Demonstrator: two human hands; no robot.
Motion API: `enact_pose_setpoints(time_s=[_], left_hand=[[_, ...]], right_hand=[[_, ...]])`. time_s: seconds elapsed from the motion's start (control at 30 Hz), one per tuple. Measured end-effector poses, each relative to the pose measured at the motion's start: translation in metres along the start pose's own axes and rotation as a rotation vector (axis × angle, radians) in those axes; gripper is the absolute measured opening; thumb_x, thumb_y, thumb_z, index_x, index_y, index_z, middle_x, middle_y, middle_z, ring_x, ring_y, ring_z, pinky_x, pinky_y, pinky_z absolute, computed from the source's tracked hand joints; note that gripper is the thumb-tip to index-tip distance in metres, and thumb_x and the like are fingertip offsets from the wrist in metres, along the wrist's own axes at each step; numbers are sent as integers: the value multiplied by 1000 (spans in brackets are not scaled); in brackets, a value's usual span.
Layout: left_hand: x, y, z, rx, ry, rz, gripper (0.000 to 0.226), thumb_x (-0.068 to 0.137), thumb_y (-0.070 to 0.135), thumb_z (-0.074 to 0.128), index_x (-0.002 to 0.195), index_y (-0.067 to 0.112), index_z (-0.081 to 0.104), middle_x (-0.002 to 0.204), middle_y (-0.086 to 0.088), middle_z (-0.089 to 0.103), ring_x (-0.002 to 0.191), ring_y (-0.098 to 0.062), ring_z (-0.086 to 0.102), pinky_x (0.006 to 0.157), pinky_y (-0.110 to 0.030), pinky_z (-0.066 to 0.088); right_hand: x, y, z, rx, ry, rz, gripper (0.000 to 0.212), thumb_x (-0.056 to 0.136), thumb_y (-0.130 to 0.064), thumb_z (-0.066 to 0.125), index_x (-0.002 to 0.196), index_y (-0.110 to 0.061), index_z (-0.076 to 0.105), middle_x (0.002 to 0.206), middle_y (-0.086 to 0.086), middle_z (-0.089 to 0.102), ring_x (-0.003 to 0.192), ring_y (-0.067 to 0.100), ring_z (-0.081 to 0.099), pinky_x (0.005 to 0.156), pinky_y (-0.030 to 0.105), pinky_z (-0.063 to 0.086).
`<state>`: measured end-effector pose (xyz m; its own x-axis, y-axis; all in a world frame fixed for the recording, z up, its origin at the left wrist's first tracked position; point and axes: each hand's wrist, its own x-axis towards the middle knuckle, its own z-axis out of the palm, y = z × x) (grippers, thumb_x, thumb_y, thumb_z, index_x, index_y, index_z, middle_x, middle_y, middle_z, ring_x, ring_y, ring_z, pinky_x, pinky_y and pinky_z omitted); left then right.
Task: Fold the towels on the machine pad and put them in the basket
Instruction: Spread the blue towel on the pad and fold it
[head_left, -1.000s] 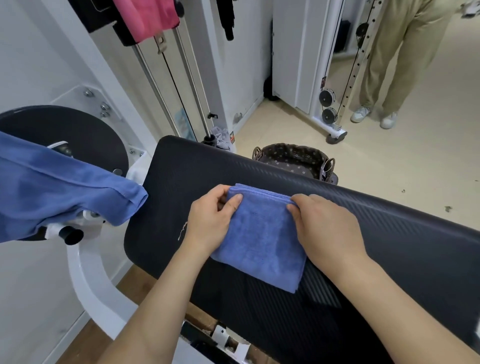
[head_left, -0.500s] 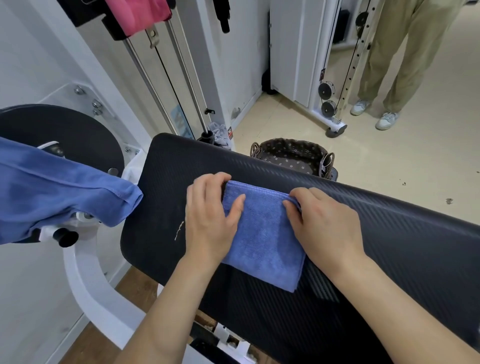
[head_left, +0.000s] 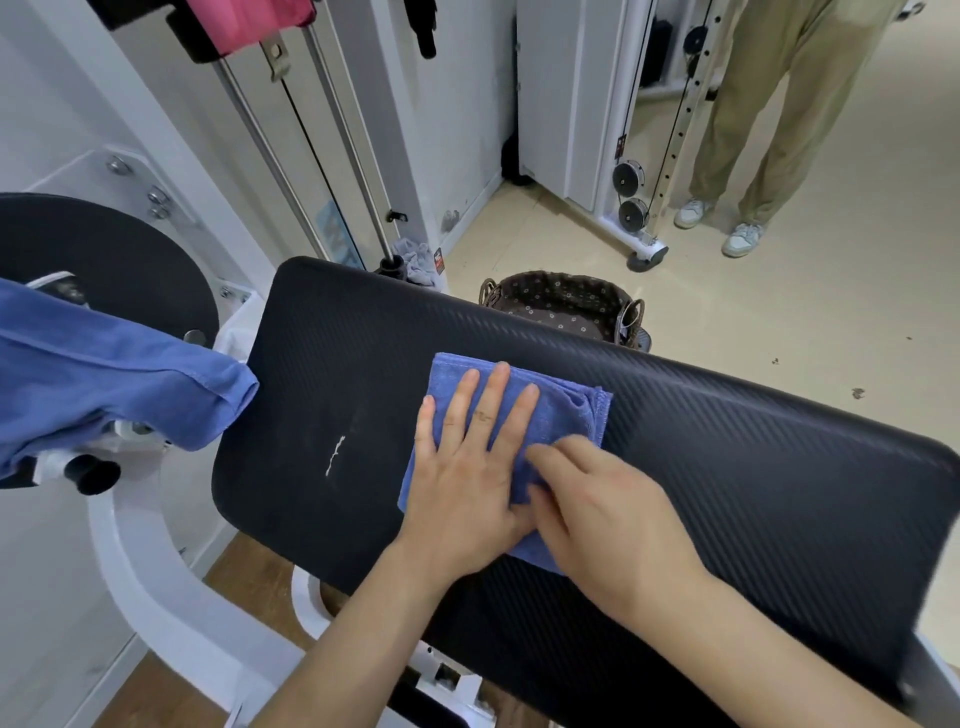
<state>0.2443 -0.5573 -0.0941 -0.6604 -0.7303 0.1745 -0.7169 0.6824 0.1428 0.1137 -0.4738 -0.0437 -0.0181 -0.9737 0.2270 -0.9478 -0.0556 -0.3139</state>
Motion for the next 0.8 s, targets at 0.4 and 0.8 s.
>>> enact_pose_setpoints(time_s=[0.4,0.8], left_hand=[[-62,-27,-13,-168,85,200,43,85,32,70,124,15,63,130,-5,57,117,-23,55,94,-39,50],[-50,-35,-1,-126,169,283,33,88,21,60,120,14,66,125,-3,63,111,-24,60,91,-35,51]], right_hand=[[34,25,-16,569,-230,446,14,88,-13,53,92,-23,62,77,-3,71,67,14,69,62,30,54],[-17,-8,-13,-23,-14,-54,24,84,-40,51,94,-22,63,90,-2,59,82,22,57,67,36,50]])
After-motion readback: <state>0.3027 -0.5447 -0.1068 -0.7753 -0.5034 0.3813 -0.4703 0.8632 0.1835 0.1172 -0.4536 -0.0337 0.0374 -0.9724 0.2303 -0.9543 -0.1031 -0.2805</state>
